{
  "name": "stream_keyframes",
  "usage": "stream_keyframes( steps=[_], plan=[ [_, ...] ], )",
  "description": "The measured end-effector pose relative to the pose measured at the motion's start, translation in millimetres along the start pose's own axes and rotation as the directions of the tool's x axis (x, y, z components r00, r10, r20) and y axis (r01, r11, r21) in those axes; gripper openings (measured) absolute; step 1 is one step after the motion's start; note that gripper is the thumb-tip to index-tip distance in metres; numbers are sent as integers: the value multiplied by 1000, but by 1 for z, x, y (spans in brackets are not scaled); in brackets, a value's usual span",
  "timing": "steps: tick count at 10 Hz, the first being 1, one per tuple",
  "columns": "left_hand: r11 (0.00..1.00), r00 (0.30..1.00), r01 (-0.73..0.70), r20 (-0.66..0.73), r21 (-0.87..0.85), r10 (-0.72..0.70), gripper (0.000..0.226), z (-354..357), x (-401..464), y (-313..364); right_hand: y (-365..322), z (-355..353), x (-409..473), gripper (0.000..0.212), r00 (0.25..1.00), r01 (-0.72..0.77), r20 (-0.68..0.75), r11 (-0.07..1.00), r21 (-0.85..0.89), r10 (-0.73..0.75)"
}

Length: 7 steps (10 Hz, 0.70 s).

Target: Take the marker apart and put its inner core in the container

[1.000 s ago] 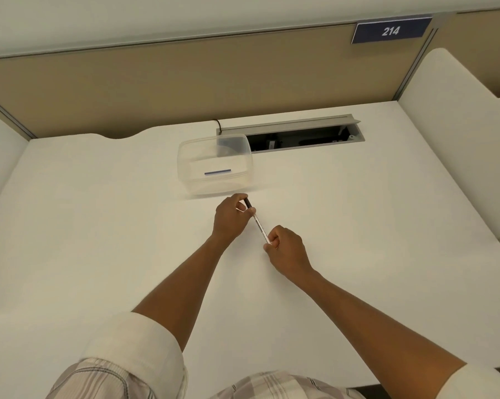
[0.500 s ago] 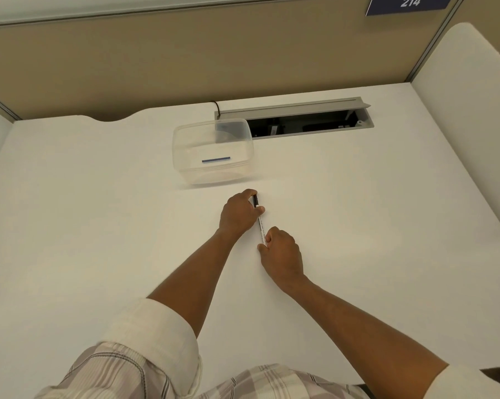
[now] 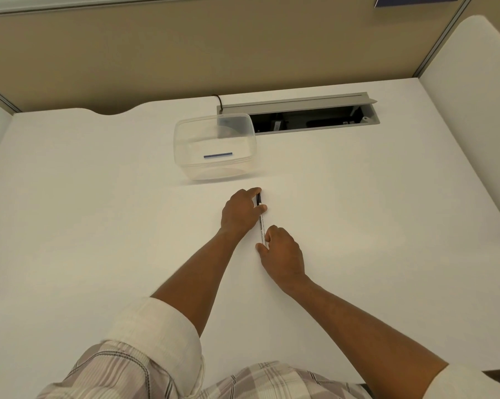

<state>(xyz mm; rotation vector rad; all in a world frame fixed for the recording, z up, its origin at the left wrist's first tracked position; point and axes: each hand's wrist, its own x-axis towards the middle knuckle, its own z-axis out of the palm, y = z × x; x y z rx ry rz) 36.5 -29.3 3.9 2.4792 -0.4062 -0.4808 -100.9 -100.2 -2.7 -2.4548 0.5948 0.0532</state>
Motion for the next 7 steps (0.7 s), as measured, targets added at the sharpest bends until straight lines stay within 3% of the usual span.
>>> stream_keyframes(
  steps=[6, 7],
  plan=[
    [1000, 1000, 0, -7, -1, 0, 57, -7, -19, -11, -7, -7, -7, 26, 999, 37, -15, 999, -24, -37],
    [983, 996, -56, -54, 174, 66, 52, -9, -32, -25, -2, -13, -4, 20, 990, 85, -111, 995, -44, -89]
  ],
)
